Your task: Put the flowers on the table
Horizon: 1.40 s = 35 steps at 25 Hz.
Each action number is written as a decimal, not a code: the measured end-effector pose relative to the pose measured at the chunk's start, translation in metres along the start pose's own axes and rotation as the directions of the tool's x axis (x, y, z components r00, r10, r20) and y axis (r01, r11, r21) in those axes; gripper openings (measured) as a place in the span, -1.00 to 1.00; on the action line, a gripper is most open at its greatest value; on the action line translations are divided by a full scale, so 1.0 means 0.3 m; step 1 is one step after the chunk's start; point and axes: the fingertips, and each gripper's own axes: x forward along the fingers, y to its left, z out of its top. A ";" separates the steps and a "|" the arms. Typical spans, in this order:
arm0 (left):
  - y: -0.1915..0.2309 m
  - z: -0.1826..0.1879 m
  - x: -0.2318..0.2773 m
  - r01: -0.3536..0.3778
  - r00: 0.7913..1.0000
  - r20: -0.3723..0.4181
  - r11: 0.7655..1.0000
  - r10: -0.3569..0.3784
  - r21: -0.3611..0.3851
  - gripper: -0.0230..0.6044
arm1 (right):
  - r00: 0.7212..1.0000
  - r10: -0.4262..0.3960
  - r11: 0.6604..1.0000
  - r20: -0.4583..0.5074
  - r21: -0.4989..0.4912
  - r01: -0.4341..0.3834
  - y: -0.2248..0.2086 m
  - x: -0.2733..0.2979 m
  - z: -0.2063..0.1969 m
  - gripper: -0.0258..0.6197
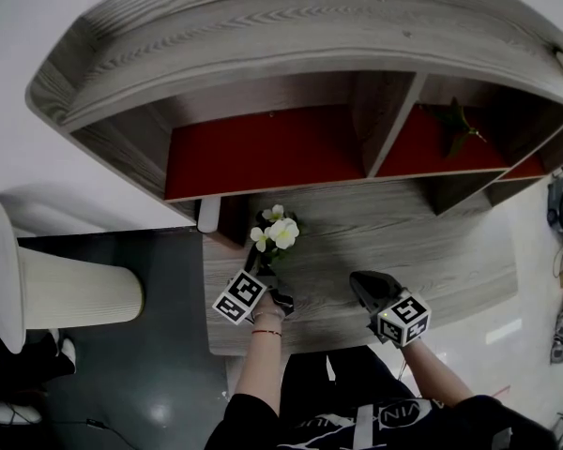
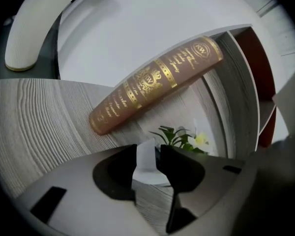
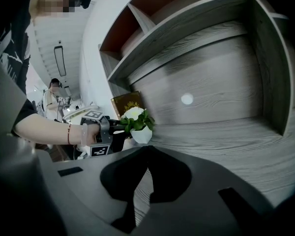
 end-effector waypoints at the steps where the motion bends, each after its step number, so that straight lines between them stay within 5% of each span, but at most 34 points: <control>1: 0.002 -0.002 -0.007 0.001 1.000 0.002 1.000 -0.001 -0.010 -0.48 | 1.000 0.002 1.000 -0.002 -0.001 -0.002 0.001 0.001 -0.001 -0.89; 11: 0.035 -0.038 -0.105 -0.009 1.000 -0.004 0.997 0.008 -0.071 -0.49 | 1.000 0.015 1.000 -0.003 -0.018 -0.015 0.012 0.010 0.013 -0.89; 17: 0.052 -0.031 -0.191 -0.048 0.999 0.002 0.999 0.048 -0.010 -0.76 | 1.000 0.023 0.999 0.019 -0.032 -0.022 0.019 0.015 0.049 -0.89; 23: -0.011 0.018 -0.259 0.024 0.999 0.021 0.995 -0.027 0.100 -0.91 | 0.997 0.033 0.999 0.070 -0.041 -0.030 0.023 0.018 0.114 -0.89; 26: -0.072 0.049 -0.288 0.026 0.999 0.020 0.966 -0.032 0.257 -0.91 | 0.994 0.040 0.998 0.101 -0.050 -0.035 0.026 0.016 0.157 -0.89; 30: -0.127 0.077 -0.316 0.011 1.000 0.017 0.897 -0.021 0.442 -0.92 | 0.990 0.050 0.997 0.130 -0.060 -0.042 0.021 0.009 0.207 -0.89; 35: -0.169 0.113 -0.347 -0.014 0.999 0.035 0.826 -0.007 0.563 -0.92 | 0.988 0.045 0.995 0.145 -0.097 -0.031 0.000 0.000 0.256 -0.89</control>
